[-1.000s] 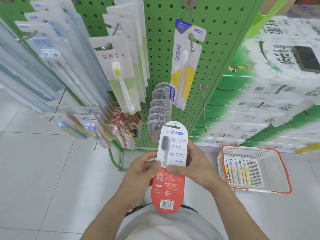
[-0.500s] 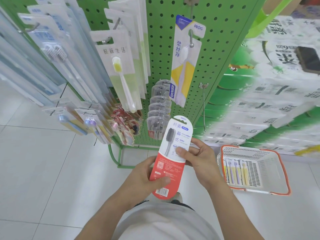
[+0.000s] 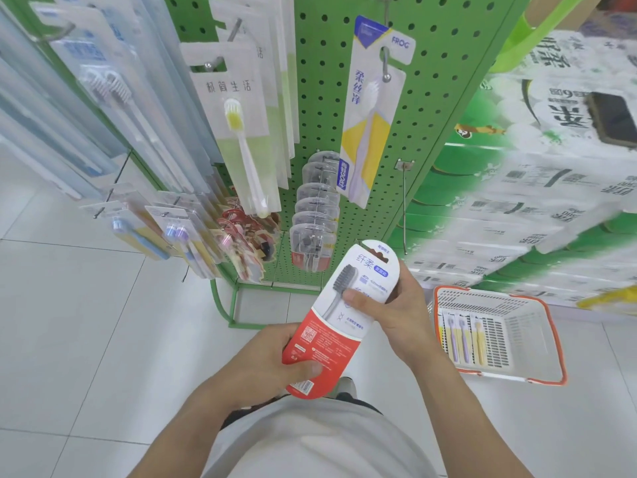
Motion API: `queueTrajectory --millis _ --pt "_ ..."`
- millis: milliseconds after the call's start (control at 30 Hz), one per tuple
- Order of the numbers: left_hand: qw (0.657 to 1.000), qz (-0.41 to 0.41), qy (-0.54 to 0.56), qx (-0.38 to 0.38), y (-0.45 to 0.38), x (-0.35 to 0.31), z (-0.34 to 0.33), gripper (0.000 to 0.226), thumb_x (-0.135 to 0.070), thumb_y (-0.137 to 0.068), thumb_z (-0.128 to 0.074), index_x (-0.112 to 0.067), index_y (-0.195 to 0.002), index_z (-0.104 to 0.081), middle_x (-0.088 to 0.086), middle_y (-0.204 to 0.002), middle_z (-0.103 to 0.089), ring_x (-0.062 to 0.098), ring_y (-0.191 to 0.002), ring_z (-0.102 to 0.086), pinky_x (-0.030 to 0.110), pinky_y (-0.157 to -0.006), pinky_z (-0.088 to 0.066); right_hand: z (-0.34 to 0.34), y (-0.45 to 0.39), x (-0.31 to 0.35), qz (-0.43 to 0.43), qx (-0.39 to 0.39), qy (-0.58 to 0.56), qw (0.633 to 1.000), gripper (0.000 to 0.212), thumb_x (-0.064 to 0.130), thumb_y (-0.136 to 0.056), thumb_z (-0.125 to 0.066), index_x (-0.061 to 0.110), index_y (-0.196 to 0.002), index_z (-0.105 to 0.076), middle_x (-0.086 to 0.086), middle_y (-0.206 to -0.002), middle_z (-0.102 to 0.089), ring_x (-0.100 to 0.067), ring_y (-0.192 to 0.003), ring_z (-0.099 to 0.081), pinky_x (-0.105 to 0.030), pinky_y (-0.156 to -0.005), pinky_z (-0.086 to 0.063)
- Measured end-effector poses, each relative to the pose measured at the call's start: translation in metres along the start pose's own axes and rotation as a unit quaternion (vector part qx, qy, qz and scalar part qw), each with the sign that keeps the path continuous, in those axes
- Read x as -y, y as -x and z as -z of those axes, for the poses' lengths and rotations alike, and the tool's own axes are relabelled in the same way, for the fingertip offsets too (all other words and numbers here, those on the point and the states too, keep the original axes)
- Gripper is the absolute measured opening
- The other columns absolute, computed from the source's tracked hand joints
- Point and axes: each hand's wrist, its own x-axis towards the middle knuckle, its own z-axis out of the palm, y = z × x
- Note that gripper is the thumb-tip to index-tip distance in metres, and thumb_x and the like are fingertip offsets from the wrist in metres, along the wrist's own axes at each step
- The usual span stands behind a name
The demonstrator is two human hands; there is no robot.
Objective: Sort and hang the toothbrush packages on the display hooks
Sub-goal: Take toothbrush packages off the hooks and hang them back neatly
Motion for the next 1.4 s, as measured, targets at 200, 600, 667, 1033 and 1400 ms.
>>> queueTrajectory --millis 200,600,667,1033,1400 --pt "0.998 0.006 -0.065 -0.011 0.003 -0.006 0.004 0.033 -0.018 -0.089 -0.076 -0.031 -0.118 -0.066 -0.019 -0.107 -0.075 0.0 -0.097 -0.071 0.011 -0.078 -0.052 -0.004 -0.002 -0.003 -0.02 -0.096 -0.056 0.994 0.033 0.026 -0.075 -0.079 0.016 -0.106 -0.073 -0.007 -0.099 -0.078 -0.022 -0.086 -0.073 -0.036 -0.071 -0.059" --pt "0.988 0.033 -0.137 -0.057 0.006 -0.003 0.008 0.03 -0.021 -0.088 -0.077 -0.036 -0.109 -0.063 -0.019 -0.103 -0.073 -0.005 -0.092 -0.068 0.026 -0.088 -0.056 -0.008 0.004 0.001 -0.016 -0.087 0.012 0.996 0.022 0.015 -0.082 -0.08 0.014 -0.102 -0.07 0.0 -0.086 -0.077 -0.011 -0.072 -0.071 -0.024 -0.059 -0.055" --pt "0.985 0.03 -0.149 -0.076 0.003 -0.002 0.008 0.035 -0.02 -0.088 -0.076 -0.037 -0.114 -0.06 -0.02 -0.104 -0.072 -0.003 -0.094 -0.067 0.028 -0.091 -0.055 -0.006 0.004 0.0 -0.029 -0.079 0.017 0.996 0.025 0.019 -0.085 -0.078 0.013 -0.107 -0.07 0.0 -0.09 -0.077 -0.013 -0.075 -0.072 -0.026 -0.059 -0.054" --pt "0.886 -0.091 -0.42 -0.175 -0.016 0.01 -0.008 0.102 -0.076 -0.081 -0.038 -0.034 -0.153 0.02 -0.007 -0.159 0.03 0.012 -0.148 0.033 0.049 -0.122 0.013 -0.019 0.016 0.008 -0.107 0.012 -0.117 0.987 0.025 0.003 -0.098 -0.055 0.019 -0.111 -0.069 -0.008 -0.103 -0.077 -0.023 -0.091 -0.074 -0.037 -0.067 -0.062" --pt "0.949 -0.165 -0.186 -0.196 -0.019 0.007 -0.002 0.01 -0.011 -0.093 -0.067 -0.02 -0.09 -0.069 -0.016 -0.071 -0.058 0.003 -0.066 -0.052 0.016 -0.058 -0.036 -0.01 0.018 0.008 -0.026 0.145 -0.034 0.989 0.071 0.049 -0.071 -0.088 0.016 -0.127 -0.061 0.001 -0.111 -0.066 -0.02 -0.096 -0.066 -0.037 -0.078 -0.058"
